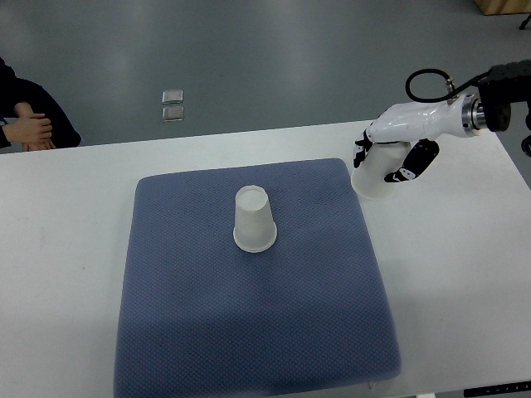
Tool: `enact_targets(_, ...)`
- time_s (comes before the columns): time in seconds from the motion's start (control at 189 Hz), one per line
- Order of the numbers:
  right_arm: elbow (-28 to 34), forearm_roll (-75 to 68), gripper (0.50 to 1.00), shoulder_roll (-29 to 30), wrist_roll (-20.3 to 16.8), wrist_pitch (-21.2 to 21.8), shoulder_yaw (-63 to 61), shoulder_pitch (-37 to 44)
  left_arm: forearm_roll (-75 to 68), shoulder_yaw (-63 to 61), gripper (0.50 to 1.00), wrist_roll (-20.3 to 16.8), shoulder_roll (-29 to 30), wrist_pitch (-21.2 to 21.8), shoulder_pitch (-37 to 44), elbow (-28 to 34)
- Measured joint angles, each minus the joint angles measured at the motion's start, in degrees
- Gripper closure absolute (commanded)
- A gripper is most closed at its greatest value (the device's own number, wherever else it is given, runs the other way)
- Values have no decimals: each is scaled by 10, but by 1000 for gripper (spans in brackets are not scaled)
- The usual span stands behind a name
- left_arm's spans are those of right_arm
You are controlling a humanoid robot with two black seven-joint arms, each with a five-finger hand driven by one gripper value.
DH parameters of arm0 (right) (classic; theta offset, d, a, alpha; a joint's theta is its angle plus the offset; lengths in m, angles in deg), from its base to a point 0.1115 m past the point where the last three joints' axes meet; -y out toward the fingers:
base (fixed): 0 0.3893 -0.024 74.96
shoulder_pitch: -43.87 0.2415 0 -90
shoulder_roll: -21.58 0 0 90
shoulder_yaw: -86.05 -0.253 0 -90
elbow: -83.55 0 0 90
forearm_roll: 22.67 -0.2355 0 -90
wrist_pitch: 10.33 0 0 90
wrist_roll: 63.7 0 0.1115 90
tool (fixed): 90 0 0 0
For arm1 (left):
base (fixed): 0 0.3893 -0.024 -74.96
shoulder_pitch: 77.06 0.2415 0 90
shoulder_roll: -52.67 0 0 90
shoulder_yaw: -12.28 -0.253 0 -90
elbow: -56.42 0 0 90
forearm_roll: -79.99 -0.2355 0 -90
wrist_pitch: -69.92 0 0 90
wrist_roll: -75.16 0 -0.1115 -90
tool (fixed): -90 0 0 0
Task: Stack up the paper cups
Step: 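Lift the held cup and carry it over the cup on the pad, then lower the held cup onto the cup on the pad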
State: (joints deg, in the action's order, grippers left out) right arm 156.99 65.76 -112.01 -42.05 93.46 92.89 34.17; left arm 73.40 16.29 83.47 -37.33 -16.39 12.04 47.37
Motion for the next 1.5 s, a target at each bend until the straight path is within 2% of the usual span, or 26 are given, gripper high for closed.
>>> enact_targets(0.28, 5, -3, 801, 57, 0, 45, 0, 83, 0, 0, 500, 0, 0, 0, 0, 0)
enact_targets(0.586, 1, -30, 801, 161, -1, 60, 2, 145, 0, 0, 500, 0, 0, 0, 0, 0)
enact_targets(1.035, -35, -40, 801, 254, 0, 79, 4, 151, 0, 0, 500, 0, 0, 0, 0, 0)
enact_targets(1.5, -75, -37, 801, 281, 0, 79, 5, 124, 0, 0, 500, 0, 0, 0, 0, 0)
